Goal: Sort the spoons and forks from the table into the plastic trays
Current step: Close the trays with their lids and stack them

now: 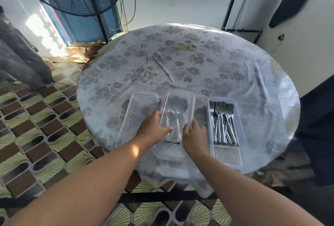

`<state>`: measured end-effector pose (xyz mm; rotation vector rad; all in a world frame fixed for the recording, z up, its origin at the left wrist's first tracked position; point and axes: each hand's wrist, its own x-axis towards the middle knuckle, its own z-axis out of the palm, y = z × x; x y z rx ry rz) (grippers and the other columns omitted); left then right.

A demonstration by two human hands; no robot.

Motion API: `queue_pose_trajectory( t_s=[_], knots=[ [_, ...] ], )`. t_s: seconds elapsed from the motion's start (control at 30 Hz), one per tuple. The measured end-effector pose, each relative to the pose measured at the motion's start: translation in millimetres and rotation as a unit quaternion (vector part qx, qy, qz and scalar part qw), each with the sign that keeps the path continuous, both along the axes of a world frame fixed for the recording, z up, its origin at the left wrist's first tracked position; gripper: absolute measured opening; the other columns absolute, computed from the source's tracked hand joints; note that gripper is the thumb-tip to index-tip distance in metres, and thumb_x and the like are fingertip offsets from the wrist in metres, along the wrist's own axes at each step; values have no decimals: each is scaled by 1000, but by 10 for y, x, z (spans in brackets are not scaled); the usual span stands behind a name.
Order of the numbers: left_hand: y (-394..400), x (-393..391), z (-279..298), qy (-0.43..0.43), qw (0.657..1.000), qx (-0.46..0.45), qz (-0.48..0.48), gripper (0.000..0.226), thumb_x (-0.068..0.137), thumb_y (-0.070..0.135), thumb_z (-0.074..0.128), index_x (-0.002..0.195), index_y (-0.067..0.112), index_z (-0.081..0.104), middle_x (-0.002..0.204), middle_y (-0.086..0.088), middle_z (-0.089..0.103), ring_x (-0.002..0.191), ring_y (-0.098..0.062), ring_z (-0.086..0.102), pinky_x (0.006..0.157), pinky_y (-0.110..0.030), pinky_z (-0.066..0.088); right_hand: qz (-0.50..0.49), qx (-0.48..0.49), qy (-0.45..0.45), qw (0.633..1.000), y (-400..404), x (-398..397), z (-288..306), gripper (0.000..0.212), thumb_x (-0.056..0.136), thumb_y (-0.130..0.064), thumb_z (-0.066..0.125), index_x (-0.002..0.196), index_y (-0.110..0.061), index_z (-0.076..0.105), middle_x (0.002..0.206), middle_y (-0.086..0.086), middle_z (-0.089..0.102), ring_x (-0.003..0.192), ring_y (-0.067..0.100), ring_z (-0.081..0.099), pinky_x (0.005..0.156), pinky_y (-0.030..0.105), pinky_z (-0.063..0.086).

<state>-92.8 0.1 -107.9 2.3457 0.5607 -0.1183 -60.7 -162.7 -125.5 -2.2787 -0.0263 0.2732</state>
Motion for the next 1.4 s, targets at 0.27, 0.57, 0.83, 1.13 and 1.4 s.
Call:
queue_pose_trajectory(
  t_s=[0.27, 0.57, 0.83, 1.13, 1.4],
  knots=[
    [66, -21, 91, 44, 998, 38, -10, 81, 76, 52, 85, 136, 16, 43, 133, -7, 58, 111, -23, 58, 80, -32, 45, 76, -21, 38, 996, 24, 117, -111, 62, 109, -33, 35, 165, -30, 8, 142, 13, 32, 119, 27, 44, 100, 43, 41],
    [21, 32, 106, 0, 997, 80, -1, 27, 85, 36, 79, 97, 20, 60, 100, 0, 66, 85, -17, 63, 78, -37, 57, 62, -24, 19, 998, -74, 292, -80, 55, 111, -28, 35, 164, -23, 21, 155, 16, 35, 125, 29, 51, 98, 38, 42],
    [100, 95, 139, 48, 999, 4, 0, 61, 91, 31, 77, 143, 17, 48, 123, -6, 61, 107, -22, 61, 84, -30, 47, 60, -26, 26, 998, 53, 264, -138, 61, 109, -40, 39, 162, -21, 17, 155, 19, 27, 130, 37, 47, 108, 48, 42],
    [164, 455, 288, 131, 971, 135, -149, 116, 75, 39, 85, 163, 19, 12, 170, -9, 11, 151, -34, 25, 118, -46, 35, 120, -121, -71, 983, 191, 407, -34, 72, 103, -36, 46, 163, -24, 8, 159, 11, 18, 145, 36, 21, 120, 50, 28],
    [190, 603, 280, 168, 943, 189, -215, 135, 50, 72, 89, 160, 24, 27, 167, 1, 25, 147, -30, 37, 115, -53, 40, 297, -234, -118, 918, 599, 1042, 156, 56, 110, -44, 26, 164, -40, 11, 173, 7, 7, 158, 35, 1, 127, 52, 12]
  ],
)
